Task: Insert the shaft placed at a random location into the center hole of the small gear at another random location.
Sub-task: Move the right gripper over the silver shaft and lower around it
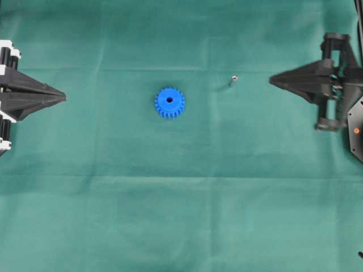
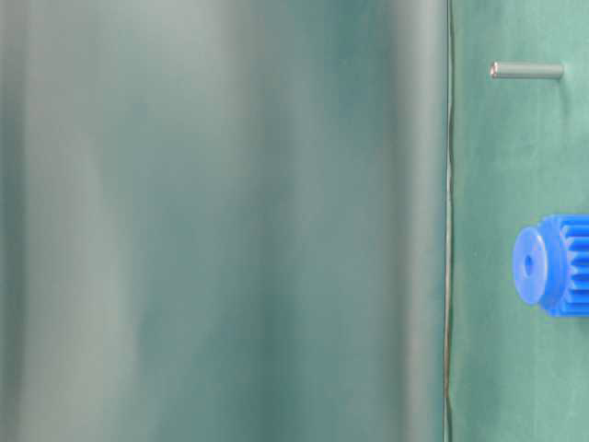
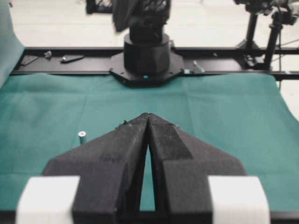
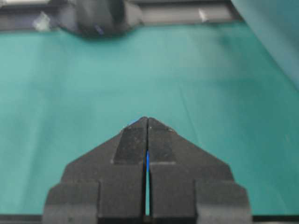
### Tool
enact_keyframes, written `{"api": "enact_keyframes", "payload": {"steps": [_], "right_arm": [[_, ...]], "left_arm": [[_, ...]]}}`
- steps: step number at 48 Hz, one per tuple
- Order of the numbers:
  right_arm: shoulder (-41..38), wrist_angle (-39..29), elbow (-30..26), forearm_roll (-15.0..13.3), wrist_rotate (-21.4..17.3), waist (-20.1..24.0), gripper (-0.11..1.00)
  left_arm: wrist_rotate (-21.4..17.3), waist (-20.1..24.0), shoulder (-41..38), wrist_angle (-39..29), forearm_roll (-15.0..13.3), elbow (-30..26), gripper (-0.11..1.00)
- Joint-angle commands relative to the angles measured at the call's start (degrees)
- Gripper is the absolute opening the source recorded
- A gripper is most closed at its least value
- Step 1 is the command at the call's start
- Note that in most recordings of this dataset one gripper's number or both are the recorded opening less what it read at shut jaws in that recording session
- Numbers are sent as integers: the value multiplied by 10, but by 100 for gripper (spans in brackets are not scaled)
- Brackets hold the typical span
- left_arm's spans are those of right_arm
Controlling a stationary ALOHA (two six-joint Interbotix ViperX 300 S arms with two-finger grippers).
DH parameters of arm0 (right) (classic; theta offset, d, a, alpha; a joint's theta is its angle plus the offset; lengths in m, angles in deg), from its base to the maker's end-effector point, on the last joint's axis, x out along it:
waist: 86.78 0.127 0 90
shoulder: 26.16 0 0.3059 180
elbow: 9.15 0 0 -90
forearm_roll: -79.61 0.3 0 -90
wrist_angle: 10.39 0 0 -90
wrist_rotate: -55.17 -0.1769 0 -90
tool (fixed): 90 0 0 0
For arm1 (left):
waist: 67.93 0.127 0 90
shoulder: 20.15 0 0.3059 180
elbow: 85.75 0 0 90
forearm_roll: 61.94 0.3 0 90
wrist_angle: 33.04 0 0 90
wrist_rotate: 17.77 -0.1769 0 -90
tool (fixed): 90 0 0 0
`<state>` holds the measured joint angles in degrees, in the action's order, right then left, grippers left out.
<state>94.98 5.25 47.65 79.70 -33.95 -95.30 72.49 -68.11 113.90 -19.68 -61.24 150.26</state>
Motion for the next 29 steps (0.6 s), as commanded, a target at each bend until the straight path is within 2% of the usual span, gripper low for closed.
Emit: {"api": "enact_keyframes", "payload": {"steps": [1,4,9,17,19,23,29], "right_arm": [[-40,18,-7,0,5,-14,4],[-73,25,-9,0,5,-19,13],[-132,47,-12,0,5,-27,42],[-224,129,-13,0,10,-42,88],[-244,147,-12,0,9,-48,91],[-285,181,-13,1,10,-62,86],[-331,216,-18,4,10,-76,87]], "left_arm": [[1,-1,-3,2,2,-14,0],[1,-1,-3,1,1,-14,0],[1,-1,-3,-2,1,-13,0],[1,-1,-4,-4,2,-12,0],[1,-2,-5,-4,2,-12,0],[1,-2,-7,-5,2,-12,0],[1,-2,-6,-5,2,-12,0]]}}
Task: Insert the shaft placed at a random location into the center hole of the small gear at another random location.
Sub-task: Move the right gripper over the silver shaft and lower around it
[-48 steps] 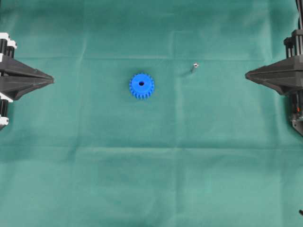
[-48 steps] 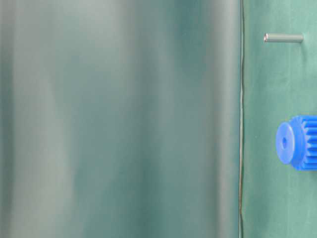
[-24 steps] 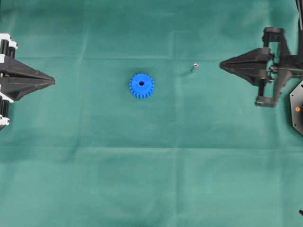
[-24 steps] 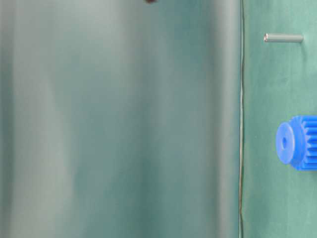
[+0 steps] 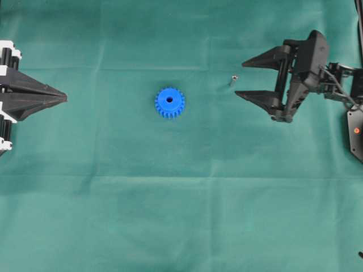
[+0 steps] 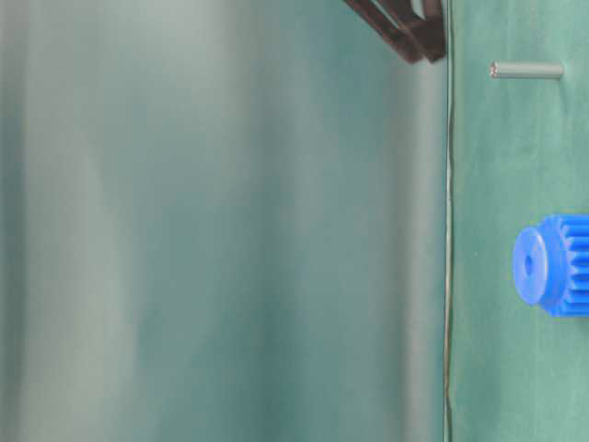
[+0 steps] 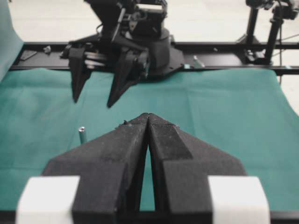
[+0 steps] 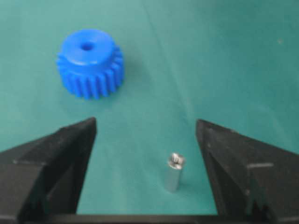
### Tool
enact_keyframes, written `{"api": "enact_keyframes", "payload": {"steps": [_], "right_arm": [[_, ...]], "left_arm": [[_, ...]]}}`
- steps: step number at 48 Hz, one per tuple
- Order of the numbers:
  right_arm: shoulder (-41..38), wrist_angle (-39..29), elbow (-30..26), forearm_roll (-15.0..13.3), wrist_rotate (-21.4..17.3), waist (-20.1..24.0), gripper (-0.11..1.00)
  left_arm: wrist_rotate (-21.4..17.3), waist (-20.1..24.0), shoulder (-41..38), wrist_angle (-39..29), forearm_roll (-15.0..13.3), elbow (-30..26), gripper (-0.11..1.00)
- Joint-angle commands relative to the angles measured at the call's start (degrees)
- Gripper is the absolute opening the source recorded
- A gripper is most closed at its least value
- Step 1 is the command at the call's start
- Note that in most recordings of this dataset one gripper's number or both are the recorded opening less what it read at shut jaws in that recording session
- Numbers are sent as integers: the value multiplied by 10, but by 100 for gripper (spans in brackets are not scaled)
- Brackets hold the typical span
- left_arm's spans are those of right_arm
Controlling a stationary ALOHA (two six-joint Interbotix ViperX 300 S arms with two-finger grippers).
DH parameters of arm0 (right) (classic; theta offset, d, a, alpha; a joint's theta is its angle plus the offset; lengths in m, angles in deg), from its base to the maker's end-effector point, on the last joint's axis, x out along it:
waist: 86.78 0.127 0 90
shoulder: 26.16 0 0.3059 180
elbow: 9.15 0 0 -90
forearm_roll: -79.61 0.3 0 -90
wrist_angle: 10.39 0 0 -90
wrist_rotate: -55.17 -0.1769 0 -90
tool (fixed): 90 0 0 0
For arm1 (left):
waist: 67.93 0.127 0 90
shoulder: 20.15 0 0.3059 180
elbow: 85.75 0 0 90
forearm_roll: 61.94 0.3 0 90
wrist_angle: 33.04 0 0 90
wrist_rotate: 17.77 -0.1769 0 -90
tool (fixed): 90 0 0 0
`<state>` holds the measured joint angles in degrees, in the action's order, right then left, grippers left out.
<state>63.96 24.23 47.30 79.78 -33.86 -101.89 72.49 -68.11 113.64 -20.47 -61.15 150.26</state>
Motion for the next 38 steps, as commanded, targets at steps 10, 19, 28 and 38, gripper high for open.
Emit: {"api": "enact_keyframes", "payload": {"steps": [10,19,28,38], "right_arm": [[-88,62,-22,9,9,-25,87],[-129,81,-29,18,9,-25,87],[-141,86,-33,20,9,-28,86],[-141,91,-32,20,8,-27,73]], "left_arm": [[1,-2,-4,3,1,-11,0],[1,-2,-4,2,1,-11,0],[1,-2,-4,0,1,-11,0],[1,-2,-4,-3,1,-11,0]]}}
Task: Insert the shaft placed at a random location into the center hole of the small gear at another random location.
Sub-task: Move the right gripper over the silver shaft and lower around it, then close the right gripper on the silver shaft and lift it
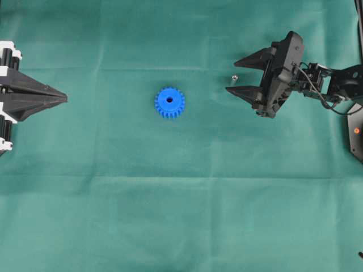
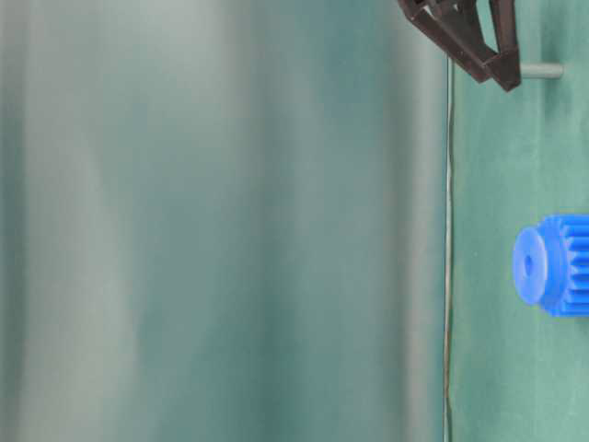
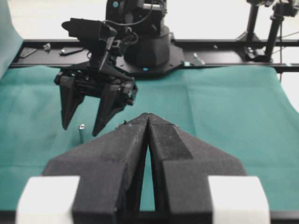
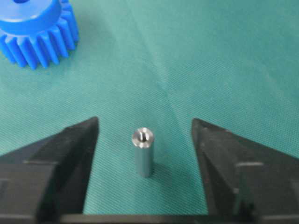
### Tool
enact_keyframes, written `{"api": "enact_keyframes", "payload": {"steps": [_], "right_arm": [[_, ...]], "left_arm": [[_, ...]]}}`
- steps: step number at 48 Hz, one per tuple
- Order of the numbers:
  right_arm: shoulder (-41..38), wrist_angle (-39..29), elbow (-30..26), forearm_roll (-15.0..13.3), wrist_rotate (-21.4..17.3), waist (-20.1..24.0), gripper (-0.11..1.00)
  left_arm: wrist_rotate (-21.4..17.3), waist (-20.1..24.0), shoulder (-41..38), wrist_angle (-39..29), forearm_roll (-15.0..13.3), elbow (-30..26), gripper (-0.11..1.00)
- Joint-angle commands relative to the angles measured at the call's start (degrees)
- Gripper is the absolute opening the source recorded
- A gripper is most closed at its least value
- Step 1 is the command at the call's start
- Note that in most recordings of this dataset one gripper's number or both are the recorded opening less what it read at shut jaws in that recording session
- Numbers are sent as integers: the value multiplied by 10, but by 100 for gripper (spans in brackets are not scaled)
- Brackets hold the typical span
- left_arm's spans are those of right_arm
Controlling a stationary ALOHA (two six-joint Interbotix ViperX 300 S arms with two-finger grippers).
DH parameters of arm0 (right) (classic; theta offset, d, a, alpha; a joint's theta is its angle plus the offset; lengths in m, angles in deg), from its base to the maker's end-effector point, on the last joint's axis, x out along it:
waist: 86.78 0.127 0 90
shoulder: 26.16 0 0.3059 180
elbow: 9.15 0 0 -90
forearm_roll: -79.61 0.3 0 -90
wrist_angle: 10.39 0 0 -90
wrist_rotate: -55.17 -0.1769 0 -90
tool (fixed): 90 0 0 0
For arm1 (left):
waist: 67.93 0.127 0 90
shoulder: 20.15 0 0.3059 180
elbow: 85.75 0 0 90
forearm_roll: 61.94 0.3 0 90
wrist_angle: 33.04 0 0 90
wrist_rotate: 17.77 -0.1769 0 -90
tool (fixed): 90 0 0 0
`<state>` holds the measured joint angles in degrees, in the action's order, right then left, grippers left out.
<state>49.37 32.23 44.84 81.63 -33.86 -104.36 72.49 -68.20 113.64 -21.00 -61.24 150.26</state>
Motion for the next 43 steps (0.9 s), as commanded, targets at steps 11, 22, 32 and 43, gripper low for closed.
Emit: {"api": "enact_keyframes", "payload": {"steps": [11,22,32,43], "right_arm": [[6,3,-6,1,9,-3,16],[5,3,-10,1,7,-3,13],[36,-21,-16,1,2,-3,13],[134,-156,-48,0,4,-1,13]], "left_arm": [[1,-1,-4,-1,2,-11,0],[2,0,-4,-4,2,-11,0],[2,-1,-4,-7,2,-11,0],[2,-1,-4,-7,2,-11,0]]}}
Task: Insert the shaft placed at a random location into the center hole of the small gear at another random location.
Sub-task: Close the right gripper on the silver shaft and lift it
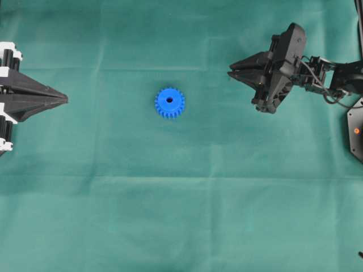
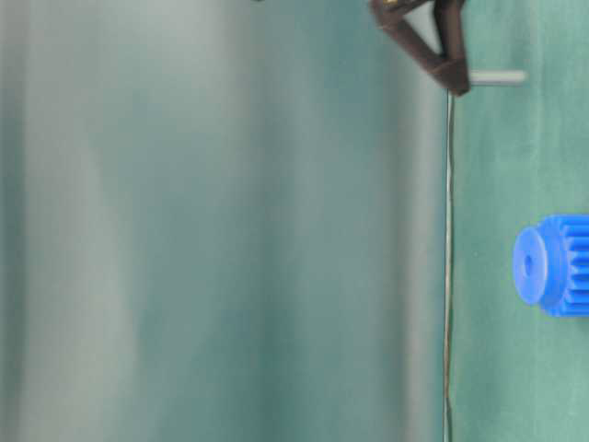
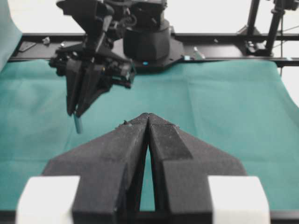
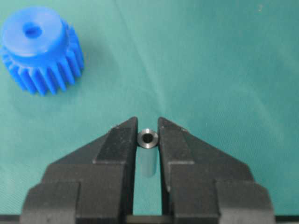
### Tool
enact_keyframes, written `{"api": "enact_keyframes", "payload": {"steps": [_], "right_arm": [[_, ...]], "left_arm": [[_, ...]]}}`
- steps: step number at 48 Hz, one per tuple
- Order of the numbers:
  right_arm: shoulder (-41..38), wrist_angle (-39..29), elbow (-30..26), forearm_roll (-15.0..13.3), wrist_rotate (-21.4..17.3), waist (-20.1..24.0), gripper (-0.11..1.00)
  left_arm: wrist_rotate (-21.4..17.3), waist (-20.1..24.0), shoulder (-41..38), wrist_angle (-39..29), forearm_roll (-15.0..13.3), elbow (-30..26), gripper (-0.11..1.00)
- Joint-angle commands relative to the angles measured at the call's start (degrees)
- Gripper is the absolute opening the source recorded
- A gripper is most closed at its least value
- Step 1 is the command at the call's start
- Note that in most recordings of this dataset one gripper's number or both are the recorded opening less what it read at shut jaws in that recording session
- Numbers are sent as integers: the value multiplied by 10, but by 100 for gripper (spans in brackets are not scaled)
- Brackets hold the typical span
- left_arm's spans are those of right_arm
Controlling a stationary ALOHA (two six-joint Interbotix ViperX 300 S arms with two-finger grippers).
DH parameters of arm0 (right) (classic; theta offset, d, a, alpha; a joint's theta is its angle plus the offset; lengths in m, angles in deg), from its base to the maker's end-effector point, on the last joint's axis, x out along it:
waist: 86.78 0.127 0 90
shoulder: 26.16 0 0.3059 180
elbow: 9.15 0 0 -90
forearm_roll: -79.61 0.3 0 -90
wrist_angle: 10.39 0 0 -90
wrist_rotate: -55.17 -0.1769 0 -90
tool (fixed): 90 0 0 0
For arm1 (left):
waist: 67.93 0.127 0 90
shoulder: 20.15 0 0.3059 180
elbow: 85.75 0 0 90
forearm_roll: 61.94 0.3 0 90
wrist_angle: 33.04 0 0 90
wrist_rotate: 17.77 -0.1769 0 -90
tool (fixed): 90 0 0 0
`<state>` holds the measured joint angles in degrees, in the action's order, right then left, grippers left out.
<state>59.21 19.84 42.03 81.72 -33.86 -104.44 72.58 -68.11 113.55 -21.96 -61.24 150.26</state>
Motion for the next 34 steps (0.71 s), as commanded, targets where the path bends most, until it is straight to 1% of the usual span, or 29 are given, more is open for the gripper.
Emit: {"api": "enact_keyframes", "payload": {"steps": [1,4,6,21,29,34], "right_arm": [[42,-42,-23,-1,4,1,13],[57,-68,-31,-3,4,3,13],[60,-73,-33,-3,5,3,13],[55,-72,-37,-3,3,5,13],[35,-64,-58,0,1,25,13],[11,-64,-84,1,-1,40,13]], "left_arm": [[1,-2,-4,3,2,-11,0],[2,-2,-4,2,2,-11,0],[1,-2,-4,2,2,-11,0],[6,-1,-4,1,2,-11,0],[6,-2,-4,2,1,-11,0],[6,-1,-4,2,2,-11,0]]}}
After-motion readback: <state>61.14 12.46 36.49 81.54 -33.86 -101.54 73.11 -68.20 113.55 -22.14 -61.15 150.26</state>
